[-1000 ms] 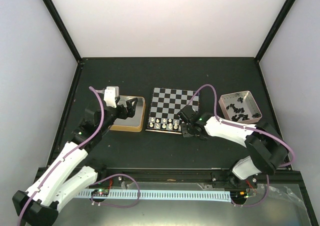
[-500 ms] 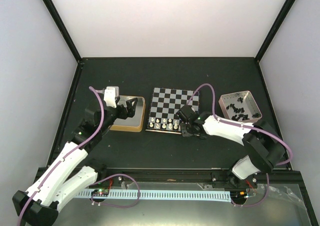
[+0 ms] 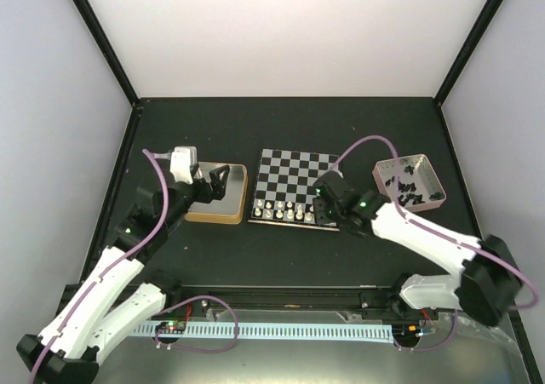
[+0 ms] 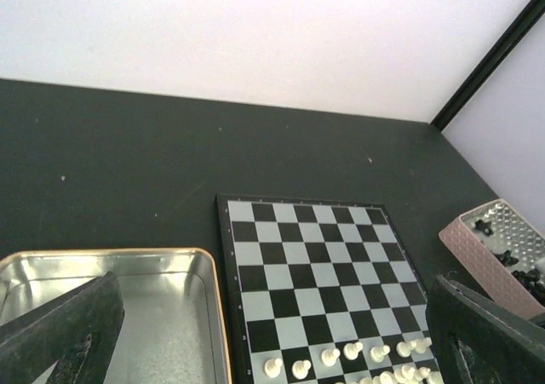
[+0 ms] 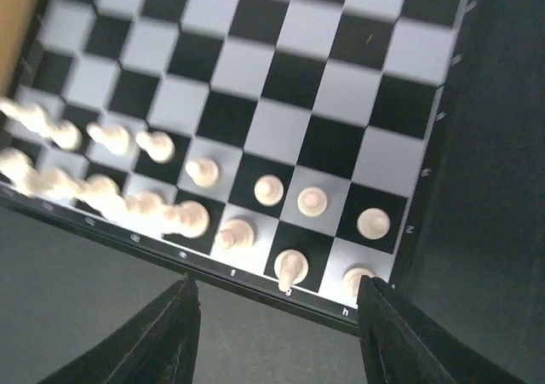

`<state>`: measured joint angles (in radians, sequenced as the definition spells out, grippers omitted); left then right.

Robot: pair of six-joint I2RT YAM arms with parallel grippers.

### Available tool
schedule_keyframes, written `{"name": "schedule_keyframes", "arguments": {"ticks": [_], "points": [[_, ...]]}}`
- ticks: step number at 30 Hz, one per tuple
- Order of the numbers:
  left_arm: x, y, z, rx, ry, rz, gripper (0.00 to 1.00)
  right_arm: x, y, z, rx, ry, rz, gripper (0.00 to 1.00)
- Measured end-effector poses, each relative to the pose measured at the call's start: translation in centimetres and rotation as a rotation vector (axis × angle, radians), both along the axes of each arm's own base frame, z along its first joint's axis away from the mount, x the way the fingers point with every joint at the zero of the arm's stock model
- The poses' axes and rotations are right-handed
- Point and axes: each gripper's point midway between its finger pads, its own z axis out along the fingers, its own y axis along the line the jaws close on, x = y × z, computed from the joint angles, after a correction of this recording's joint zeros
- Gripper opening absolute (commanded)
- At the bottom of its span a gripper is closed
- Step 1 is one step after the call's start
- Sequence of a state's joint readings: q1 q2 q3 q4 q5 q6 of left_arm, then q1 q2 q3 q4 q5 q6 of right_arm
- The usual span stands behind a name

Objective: Set up the chess pieces on the board
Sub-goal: Reset both arms

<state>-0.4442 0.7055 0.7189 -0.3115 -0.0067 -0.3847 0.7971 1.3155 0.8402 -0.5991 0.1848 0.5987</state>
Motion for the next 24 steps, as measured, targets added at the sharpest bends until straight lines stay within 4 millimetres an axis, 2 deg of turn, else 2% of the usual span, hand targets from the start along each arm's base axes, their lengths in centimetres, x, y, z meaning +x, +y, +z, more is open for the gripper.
{"name": "schedule_keyframes", "arguments": {"ticks": [3,6,11,15,18,24], "points": [[-0.8,0.5,1.7,0.002,-0.044,0.0,0.99,0.2,-1.1,4.1,0.056,-0.112,-0.036,0.62],[-2.0,1.2,3.9,0.004,-0.103,0.003,0.99,0.2,-3.1,8.5,0.107,-0.245,-0.093,0.72],[-4.3,2.7,6.4,0.009,-0.181,0.017,0.99,-1.1,-7.8,14.8,0.164,-0.446,-0.203,0.91],[-6.4,4.1,7.9,0.016,-0.225,0.036,0.99,-2.7,-11.5,17.9,0.182,-0.547,-0.278,1.0],[-7.9,5.2,8.9,0.016,-0.247,0.056,0.99,-4.2,-14.1,20.4,0.206,-0.622,-0.326,1.0],[-10.6,7.0,10.2,0.008,-0.273,0.083,0.99,-6.4,-17.4,23.2,0.246,-0.693,-0.384,1.0]]}}
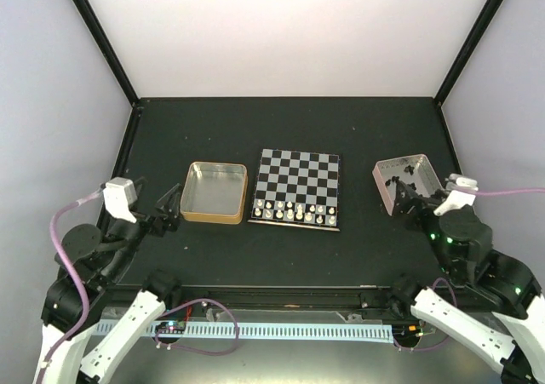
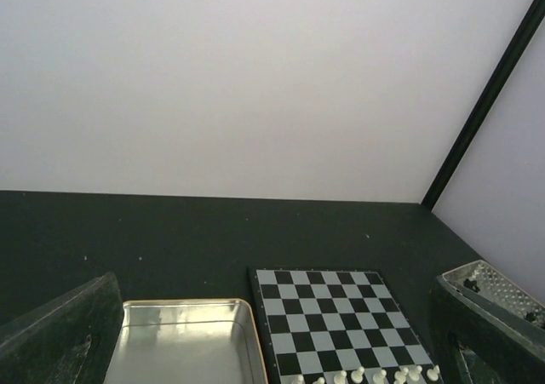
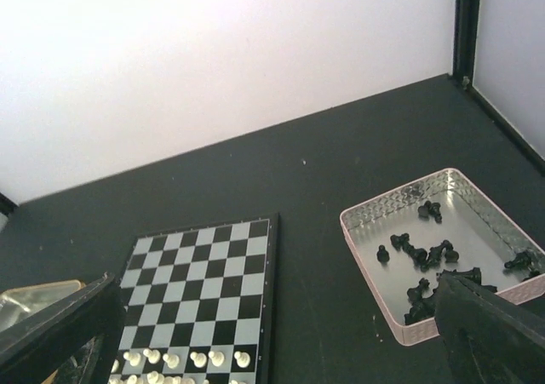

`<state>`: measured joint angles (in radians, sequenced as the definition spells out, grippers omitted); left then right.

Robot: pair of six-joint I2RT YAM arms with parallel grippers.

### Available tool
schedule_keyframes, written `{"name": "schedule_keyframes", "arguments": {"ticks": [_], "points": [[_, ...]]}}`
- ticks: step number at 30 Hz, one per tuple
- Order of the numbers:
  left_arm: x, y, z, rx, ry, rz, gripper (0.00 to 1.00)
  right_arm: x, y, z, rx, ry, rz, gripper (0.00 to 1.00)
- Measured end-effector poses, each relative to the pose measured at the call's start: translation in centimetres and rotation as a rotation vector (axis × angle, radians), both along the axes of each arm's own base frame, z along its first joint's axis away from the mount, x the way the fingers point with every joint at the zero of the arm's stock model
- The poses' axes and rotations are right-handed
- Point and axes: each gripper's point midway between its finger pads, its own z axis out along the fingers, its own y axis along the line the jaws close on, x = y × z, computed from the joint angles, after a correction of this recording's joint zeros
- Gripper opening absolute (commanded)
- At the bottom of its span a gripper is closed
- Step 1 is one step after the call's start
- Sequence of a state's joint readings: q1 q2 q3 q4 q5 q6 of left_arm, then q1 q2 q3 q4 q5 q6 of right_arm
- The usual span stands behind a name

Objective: Set up the chess pieces on the board
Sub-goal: Reset both arms

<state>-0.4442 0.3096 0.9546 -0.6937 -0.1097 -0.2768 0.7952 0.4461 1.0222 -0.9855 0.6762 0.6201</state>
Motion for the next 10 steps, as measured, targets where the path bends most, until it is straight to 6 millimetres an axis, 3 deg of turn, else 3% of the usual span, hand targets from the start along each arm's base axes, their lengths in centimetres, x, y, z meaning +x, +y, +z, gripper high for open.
{"name": "schedule_keyframes", "arguments": {"ticks": [5,10], "points": [[-1.6,0.9,0.1,-0.003,0.004,0.006,0.99,-1.6,-2.0,1.3,0.045,-0.036,-0.026,1.0],[-2.2,1.2,-0.5,0.003,0.023,0.007,0.99,-2.1,-2.6,0.6,0.053,-0.02,-0.033,1.0]]}}
